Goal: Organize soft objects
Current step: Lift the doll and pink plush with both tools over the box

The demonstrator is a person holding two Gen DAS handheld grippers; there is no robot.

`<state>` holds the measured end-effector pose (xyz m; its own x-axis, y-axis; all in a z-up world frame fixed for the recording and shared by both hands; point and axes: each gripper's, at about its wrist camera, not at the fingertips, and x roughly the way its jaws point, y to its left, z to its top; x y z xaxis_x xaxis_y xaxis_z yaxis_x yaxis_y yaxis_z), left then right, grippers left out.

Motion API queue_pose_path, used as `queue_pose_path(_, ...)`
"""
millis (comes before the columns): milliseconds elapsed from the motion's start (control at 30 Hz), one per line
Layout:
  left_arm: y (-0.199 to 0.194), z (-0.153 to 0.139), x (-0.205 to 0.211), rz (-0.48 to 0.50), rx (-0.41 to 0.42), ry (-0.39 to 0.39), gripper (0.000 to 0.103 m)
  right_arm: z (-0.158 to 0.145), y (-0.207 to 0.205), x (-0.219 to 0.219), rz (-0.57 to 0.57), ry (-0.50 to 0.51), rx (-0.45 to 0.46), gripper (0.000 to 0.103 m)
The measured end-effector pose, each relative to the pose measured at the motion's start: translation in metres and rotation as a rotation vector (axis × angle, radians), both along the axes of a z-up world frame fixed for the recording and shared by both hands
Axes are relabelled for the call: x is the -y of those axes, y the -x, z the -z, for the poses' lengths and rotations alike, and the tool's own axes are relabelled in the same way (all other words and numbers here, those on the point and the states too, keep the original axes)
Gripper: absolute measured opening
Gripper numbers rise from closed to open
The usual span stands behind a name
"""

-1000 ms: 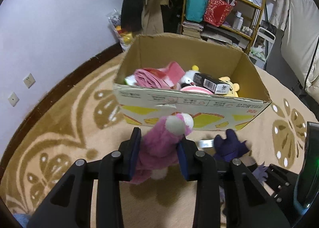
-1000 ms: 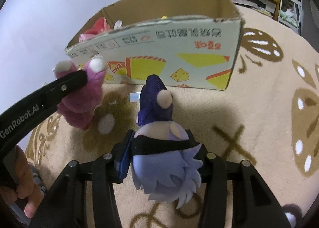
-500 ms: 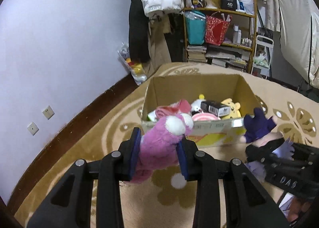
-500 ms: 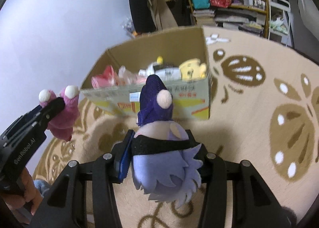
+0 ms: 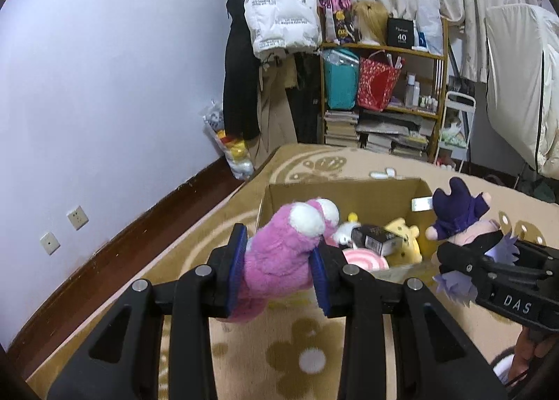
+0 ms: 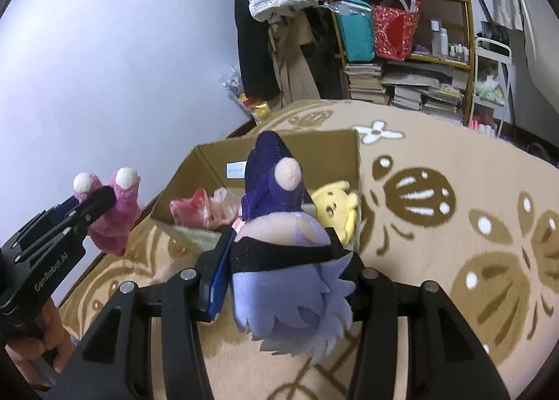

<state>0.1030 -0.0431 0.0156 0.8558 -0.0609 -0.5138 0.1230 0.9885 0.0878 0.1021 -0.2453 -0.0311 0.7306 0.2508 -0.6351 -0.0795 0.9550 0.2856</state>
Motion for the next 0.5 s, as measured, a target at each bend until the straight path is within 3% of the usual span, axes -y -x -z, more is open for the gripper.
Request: queue_pose_path(500, -0.039, 0.004, 0.004, 0.062, 0.069, -0.008, 0.033, 0.005, -0.039, 0.001, -0.006, -0.018, 0.045, 0.053)
